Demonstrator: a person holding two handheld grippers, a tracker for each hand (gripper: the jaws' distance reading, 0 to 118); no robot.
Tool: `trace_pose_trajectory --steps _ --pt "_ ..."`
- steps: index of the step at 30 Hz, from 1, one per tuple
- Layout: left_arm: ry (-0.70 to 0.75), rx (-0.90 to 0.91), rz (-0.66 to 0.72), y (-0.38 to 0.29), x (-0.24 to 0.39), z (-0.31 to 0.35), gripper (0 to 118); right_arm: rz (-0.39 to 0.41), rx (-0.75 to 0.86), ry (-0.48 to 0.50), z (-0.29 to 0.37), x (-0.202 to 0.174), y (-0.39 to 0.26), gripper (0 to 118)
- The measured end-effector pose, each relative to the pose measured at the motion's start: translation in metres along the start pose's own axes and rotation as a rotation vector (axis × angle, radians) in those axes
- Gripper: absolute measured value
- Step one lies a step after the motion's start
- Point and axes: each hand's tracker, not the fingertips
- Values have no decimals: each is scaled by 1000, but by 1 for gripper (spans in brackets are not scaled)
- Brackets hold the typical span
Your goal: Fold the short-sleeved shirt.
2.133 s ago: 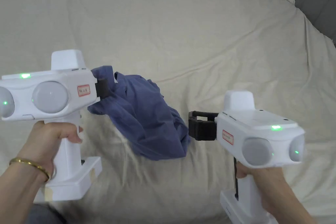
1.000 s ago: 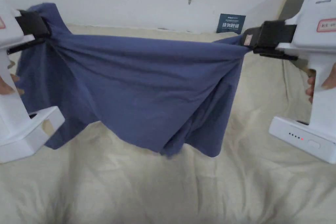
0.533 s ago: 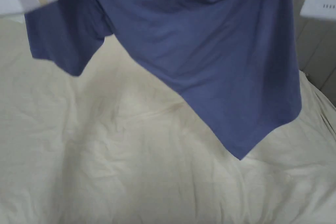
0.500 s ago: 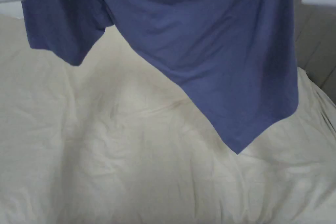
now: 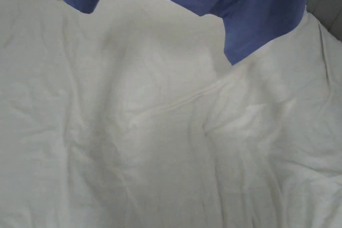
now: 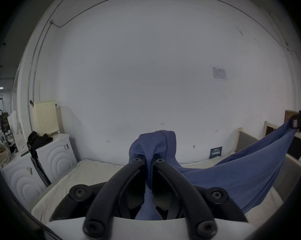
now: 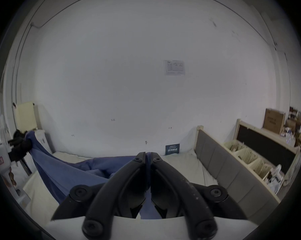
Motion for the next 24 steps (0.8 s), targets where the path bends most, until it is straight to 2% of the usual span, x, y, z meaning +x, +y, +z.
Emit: trace_pose_trajectory --steps 7,11,17,20,24 --pt "17 -54 48 -63 10 -52 7 69 -30 7 -57 -7 -50 7" --pt "31 -146 -19 -121 12 -58 7 41 -134 76 -65 -10 -106 7" --pt "-12 -270 43 -226 -15 -12 7 16 -280 211 -36 -7 -215 7" --pt "-21 -347 90 -284 -32 31 7 -43 -350 270 -7 -5 -280 7" --pt "2 -480 166 -366 -52 96 7 -25 -471 317 53 -14 -379 7"
